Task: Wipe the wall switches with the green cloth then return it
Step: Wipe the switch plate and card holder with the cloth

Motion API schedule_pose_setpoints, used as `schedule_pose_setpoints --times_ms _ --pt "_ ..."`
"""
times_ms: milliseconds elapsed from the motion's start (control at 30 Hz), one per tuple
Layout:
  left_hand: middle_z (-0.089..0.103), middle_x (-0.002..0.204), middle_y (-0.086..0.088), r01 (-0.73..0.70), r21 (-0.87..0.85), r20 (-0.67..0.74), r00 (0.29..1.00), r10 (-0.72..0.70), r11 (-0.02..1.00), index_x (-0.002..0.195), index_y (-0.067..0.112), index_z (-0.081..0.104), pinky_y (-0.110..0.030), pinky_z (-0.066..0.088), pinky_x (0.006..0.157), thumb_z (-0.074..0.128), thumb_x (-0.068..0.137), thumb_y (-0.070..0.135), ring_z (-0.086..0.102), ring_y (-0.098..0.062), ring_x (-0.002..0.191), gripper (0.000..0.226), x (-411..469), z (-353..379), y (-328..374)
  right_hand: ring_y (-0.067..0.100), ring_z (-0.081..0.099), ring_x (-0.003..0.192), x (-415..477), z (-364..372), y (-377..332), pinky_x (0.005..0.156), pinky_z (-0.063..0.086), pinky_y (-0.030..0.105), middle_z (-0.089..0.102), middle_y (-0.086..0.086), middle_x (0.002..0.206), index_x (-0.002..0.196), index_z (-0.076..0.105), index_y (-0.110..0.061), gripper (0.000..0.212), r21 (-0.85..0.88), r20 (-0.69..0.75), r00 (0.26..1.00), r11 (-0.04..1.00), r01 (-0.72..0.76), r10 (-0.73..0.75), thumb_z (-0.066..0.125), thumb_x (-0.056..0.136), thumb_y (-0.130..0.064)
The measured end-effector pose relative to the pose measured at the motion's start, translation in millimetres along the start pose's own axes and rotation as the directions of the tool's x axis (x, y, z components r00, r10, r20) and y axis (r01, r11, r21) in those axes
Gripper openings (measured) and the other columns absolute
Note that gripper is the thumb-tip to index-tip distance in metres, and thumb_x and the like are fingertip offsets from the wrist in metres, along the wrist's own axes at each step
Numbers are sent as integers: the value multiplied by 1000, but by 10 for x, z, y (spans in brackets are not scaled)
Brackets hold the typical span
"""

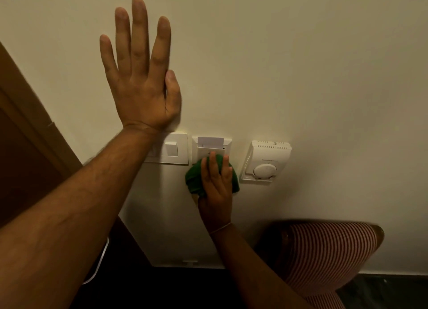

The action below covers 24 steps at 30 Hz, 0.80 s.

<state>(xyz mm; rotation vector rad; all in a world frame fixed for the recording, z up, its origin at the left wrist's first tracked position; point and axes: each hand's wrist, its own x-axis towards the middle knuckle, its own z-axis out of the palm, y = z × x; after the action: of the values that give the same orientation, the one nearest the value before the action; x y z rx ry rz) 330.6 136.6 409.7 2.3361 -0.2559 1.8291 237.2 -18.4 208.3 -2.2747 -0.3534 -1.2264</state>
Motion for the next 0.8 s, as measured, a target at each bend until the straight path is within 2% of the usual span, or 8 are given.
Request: schedule_pose_setpoints --times_ms 167,267,400,467,567,633,700,800 --pt "32 171 -33 6 -16 5 1000 -6 1000 170 13 33 -70 15 132 33 112 36 24 -52 161 63 2 -10 15 20 4 167 152 76 -190 137 5 40 26 1 171 155 43 -9 81 -11 65 991 992 122 -121 84 86 -12" --pt "33 171 -34 14 -18 10 1000 -14 1000 169 12 35 -70 15 132 38 110 33 25 -52 161 63 -7 -21 19 21 6 167 222 69 -264 137 7 40 26 1 171 154 45 -9 86 -10 36 992 993 118 -117 90 81 -13" --pt "34 171 -35 14 -24 12 1000 -14 1000 169 11 36 -71 16 132 38 110 33 26 -53 160 63 -8 -34 27 24 9 167 324 46 -325 137 8 43 22 1 172 157 42 -9 72 53 18 991 990 131 -132 70 92 -1" --pt "34 171 -35 19 -23 13 1000 -19 1000 169 12 35 -71 16 132 37 110 34 26 -53 160 63 -2 -29 25 24 10 167 363 25 -311 137 9 43 24 2 171 157 42 -9 63 45 23 987 986 159 -160 60 96 -3" --pt "33 171 -34 20 -20 7 1000 -20 1000 169 11 34 -69 14 133 38 110 33 25 -52 161 63 -10 -28 9 23 9 167 340 -62 -179 137 10 42 26 2 172 156 42 -7 63 14 10 986 986 165 -165 62 97 -13" --pt "33 171 -33 16 -24 2 1000 -16 1000 170 12 33 -68 13 133 39 110 33 24 -51 161 64 -21 -24 -5 22 7 167 317 -136 -68 137 10 41 18 -1 176 155 41 -6 53 11 -19 990 990 140 -139 56 107 -23" --pt "32 172 -32 9 -27 -1 1000 -9 1000 170 13 32 -66 12 134 39 110 34 24 -50 162 64 -20 -8 -11 21 6 167 299 -186 29 137 10 41 6 -7 179 155 40 -6 44 32 -55 994 995 100 -98 43 113 -16" --pt "31 172 -30 12 -23 -7 1000 -12 1000 171 14 31 -66 12 134 34 112 38 23 -48 162 63 -15 12 -23 24 8 167 267 -171 95 136 13 44 6 -9 179 159 33 -6 65 51 -66 995 995 81 -77 49 97 4"
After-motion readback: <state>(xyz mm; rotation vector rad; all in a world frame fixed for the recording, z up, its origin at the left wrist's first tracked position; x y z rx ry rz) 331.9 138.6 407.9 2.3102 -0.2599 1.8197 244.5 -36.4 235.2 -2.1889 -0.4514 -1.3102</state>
